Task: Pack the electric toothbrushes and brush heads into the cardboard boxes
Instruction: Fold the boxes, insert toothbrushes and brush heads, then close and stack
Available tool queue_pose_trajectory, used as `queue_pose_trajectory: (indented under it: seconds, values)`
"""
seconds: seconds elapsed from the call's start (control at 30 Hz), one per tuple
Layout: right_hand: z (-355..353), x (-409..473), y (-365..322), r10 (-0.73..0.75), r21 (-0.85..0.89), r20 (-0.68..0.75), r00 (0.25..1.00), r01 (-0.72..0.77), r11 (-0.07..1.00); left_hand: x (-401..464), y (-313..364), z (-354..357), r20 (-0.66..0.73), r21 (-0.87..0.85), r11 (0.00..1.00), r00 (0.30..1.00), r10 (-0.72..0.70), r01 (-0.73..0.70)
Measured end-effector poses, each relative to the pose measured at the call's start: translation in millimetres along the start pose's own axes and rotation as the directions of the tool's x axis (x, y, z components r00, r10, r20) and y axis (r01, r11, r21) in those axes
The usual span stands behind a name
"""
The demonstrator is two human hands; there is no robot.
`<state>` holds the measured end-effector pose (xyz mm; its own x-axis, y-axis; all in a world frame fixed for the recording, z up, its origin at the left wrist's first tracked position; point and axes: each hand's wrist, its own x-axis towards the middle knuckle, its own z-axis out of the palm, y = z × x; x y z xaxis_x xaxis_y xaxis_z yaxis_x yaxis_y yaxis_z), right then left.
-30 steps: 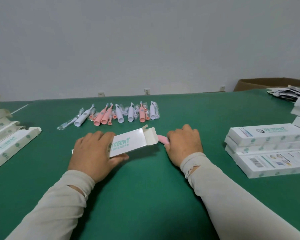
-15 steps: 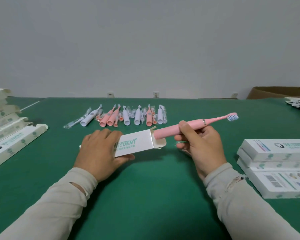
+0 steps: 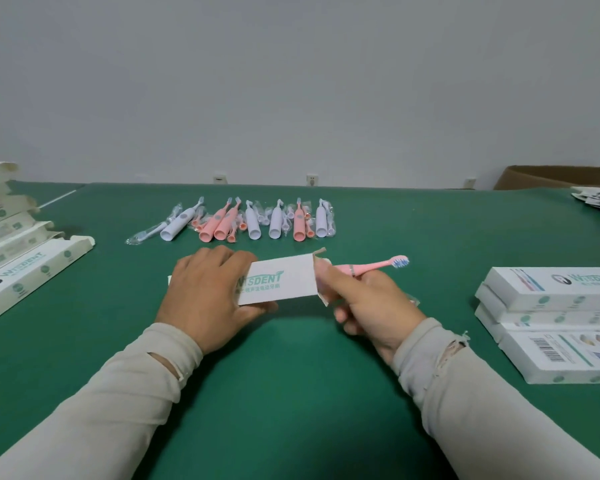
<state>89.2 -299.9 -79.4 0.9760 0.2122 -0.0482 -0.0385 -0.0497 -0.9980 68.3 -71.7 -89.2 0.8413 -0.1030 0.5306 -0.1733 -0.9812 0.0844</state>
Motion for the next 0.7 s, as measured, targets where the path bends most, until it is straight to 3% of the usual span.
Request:
queue_pose_trajectory:
  seconds: [0.1, 0.17, 0.27, 0.4, 0.7]
  values:
    - [-13.9, 5.0, -8.5, 0.012, 0.298, -0.151, 0.988, 0.034, 0.954, -0.2, -7.7, -2.3, 0.002, 0.014, 0.998, 0.998, -0.066, 0.066]
    - [-25.4, 5.9, -13.4, -0.047, 0.366, -0.27, 0.962, 0.147, 0.919, -0.4, -10.9, -3.8, 0.017, 0.032, 0.995, 0.996, -0.092, 0.091]
    - [-26.8, 6.0, -11.9, -0.181, 0.201, -0.266, 0.947, 0.238, 0.95, -0.4, -10.5, -3.4, 0.011, 0.029, 0.994, 0.995, -0.102, 0.101]
    - [-8.0, 2.0, -2.4, -0.329, -0.07, -0.033, 0.944, 0.327, 0.943, 0.2, -5.0, -0.2, 0.023, 0.02, 0.997, 0.997, -0.077, 0.077]
    - [-8.7, -3.9, -0.4, -0.388, -0.349, 0.057, 0.92, 0.382, 0.856, -0.1, -6.7, -2.5, 0.017, -0.008, 0.997, 0.997, -0.073, 0.073]
